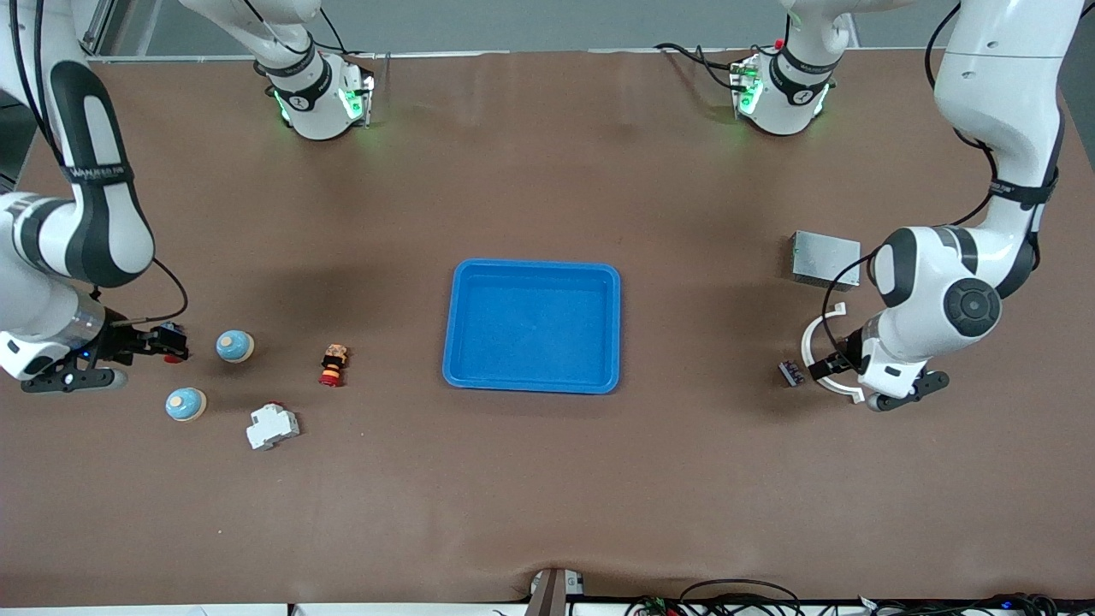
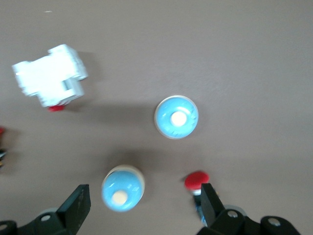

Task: Place electrolytic capacitor and blue bell in tray
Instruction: 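Grasp the brown capacitor with the left gripper while the right grasps the button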

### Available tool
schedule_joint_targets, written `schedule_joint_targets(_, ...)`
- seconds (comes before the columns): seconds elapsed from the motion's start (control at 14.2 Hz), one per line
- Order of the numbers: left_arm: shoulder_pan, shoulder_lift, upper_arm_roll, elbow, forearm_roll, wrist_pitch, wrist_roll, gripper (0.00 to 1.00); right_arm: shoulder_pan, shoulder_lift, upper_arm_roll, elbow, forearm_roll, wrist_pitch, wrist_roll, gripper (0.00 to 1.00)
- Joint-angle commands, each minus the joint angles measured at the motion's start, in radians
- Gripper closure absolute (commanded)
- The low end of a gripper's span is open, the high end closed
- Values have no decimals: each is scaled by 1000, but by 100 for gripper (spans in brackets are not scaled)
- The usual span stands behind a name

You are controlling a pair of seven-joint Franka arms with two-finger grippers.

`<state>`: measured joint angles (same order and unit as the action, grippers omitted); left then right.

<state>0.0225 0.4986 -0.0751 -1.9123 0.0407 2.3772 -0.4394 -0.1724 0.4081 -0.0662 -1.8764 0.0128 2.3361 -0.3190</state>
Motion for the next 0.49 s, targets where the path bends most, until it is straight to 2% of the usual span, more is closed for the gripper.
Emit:
schedule_joint_targets(0.0, -71, 8, 5, 16, 4, -4, -76, 17, -47, 115, 14, 46, -19, 93, -31, 0)
schedule_joint_targets(0.07, -78, 21, 6, 25, 8, -4, -78, 19, -62, 153, 14, 66, -14, 110, -55, 0)
schedule_joint_targets(0.21, -78, 29, 6, 26, 10, -3, -78, 27, -78, 214, 16, 118, -10, 112, -75, 0)
schedule_joint_targets(0.28, -78, 34, 5, 24, 10, -3, -79, 32, -78, 231, 16, 135, -4, 112, -75, 0)
schedule_joint_targets(0.42, -81, 51, 6, 33, 11, 4, -78, 35, -72, 256, 16, 157, 1, 111, -62, 0)
